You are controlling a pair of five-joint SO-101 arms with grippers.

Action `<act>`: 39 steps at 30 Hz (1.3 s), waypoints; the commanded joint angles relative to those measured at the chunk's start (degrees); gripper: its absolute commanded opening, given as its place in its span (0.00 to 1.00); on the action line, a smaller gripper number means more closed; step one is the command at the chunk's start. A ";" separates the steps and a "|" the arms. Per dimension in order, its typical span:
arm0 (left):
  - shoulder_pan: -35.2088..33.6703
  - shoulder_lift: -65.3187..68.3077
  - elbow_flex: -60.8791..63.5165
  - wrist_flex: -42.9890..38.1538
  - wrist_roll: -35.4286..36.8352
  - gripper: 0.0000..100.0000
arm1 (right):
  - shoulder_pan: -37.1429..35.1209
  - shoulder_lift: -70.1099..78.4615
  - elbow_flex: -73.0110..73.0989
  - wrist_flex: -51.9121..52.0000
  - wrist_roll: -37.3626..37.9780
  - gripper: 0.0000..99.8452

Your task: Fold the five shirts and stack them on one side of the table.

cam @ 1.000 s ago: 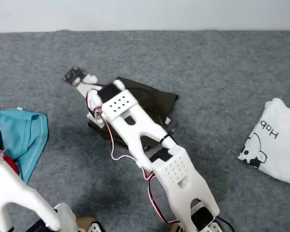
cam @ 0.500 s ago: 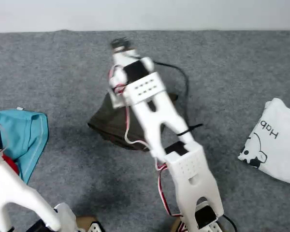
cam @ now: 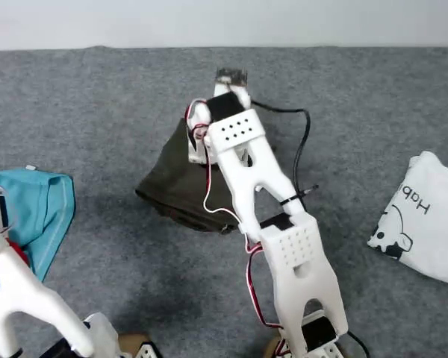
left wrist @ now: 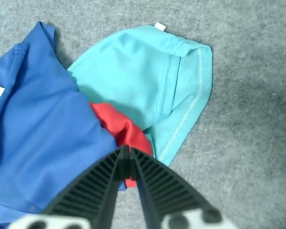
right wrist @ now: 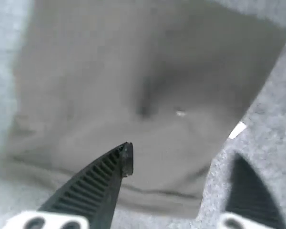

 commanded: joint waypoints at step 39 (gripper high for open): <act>0.44 -1.58 5.14 -6.86 -0.62 0.01 | 0.84 12.70 -19.08 0.13 11.52 0.01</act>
